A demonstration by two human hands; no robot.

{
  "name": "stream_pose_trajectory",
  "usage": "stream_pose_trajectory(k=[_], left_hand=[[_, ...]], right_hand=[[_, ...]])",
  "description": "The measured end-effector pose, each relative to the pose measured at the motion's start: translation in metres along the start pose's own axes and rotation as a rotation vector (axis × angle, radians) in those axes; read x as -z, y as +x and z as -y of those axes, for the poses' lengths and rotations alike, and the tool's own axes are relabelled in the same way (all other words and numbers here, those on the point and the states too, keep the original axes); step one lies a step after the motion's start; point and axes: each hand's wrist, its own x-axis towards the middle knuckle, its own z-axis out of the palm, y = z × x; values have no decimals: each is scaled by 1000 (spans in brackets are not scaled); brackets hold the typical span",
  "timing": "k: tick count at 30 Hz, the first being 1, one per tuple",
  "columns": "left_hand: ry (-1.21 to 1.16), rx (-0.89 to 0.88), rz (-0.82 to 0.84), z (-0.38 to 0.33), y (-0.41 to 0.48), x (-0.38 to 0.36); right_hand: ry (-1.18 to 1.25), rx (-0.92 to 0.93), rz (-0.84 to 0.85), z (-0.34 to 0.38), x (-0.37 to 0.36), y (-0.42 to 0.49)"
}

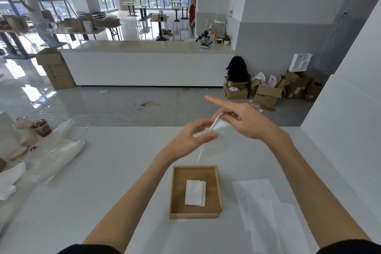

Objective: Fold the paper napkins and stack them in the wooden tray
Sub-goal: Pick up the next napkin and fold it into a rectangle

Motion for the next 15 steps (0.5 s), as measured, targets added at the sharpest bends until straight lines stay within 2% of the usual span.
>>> stream_pose_trajectory(k=[3,6,10,12,15], left_hand=[[-145,33,-27,-2,1,-9],[-183,62,-80,4,1,-11],[-264,142,-140,14,0,-11],[-327,166,-175,17,-2,-8],[-386,185,-202,19,-5,-4]], right_hand=[[-95,3,67,6,2,7],[-69,-34,24,2,1,6],[39,-166,-271,-16,-12,-6],[181,-313,-395,-27,-29,-18],[597,-492,-377,-34,-59,-31]])
